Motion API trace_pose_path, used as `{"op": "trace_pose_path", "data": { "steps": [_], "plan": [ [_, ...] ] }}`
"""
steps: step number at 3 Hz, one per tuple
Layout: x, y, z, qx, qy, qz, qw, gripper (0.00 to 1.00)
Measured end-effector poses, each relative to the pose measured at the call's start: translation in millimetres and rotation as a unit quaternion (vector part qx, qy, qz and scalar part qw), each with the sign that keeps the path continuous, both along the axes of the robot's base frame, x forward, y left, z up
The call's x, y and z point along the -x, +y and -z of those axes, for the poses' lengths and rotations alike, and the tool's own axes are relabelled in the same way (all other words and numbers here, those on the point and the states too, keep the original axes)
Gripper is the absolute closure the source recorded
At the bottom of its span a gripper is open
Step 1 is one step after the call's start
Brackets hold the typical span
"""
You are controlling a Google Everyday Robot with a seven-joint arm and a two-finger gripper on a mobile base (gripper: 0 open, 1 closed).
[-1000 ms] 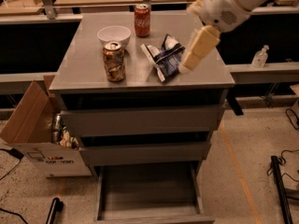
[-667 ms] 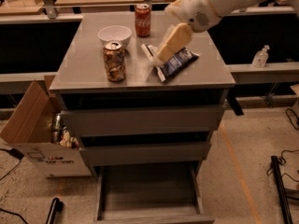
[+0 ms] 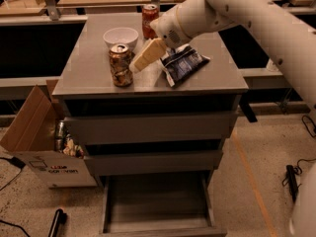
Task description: Place orange can into bottom drawer
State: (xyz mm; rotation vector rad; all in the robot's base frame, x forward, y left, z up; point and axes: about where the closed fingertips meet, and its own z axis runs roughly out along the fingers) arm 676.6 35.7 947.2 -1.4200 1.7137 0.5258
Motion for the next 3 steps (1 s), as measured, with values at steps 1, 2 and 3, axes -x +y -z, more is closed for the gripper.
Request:
{"op": "trace_pose_path", "data": {
  "steps": [1,2,3],
  "plan": [
    [-16.9,25.2,16.5,-0.018,0.015,0.004,0.9997,0.00],
    [-24.8,51.2,27.0,-0.051,0.037,-0.013,0.9979,0.04],
    [-24.0,65.6,26.7,-0.069,0.039,-0.032,0.9963,0.27]
  ]
}}
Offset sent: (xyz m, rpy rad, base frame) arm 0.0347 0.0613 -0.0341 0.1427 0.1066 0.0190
